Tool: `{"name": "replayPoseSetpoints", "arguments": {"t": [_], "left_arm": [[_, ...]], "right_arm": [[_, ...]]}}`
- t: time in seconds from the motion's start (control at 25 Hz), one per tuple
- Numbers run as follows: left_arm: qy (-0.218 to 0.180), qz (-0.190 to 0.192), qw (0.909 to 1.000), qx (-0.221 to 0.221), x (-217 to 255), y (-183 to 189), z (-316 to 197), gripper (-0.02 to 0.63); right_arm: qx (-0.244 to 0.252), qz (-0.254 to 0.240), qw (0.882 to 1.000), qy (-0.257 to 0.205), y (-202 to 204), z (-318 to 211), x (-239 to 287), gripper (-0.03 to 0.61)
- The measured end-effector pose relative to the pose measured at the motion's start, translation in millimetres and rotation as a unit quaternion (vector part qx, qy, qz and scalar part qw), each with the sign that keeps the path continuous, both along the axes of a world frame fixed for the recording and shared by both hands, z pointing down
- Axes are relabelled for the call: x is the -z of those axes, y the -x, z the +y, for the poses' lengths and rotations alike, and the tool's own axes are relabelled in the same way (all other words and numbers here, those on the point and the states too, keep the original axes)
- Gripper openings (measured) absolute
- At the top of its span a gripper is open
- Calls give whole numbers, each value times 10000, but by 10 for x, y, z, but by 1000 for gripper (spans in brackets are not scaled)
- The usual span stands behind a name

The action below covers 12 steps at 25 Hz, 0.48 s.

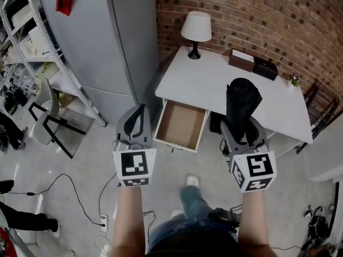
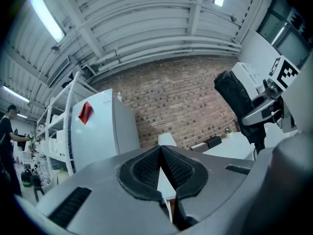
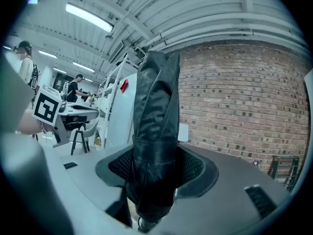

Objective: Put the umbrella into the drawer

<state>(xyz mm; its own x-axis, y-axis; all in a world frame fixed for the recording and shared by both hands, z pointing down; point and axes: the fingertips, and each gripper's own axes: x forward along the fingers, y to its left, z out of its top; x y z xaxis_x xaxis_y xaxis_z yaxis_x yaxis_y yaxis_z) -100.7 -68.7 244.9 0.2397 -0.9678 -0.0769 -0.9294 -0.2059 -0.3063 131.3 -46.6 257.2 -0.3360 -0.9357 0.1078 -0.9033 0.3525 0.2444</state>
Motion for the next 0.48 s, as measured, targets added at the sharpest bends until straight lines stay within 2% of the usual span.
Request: {"name": "replayPoseSetpoints", "arguments": {"t": [0.48], "left_arm": [[218,-36,9987,456,-98,-133,-1299,1]], "right_arm": [[476,-248,9981,301,-134,-1559,-156,230]]}}
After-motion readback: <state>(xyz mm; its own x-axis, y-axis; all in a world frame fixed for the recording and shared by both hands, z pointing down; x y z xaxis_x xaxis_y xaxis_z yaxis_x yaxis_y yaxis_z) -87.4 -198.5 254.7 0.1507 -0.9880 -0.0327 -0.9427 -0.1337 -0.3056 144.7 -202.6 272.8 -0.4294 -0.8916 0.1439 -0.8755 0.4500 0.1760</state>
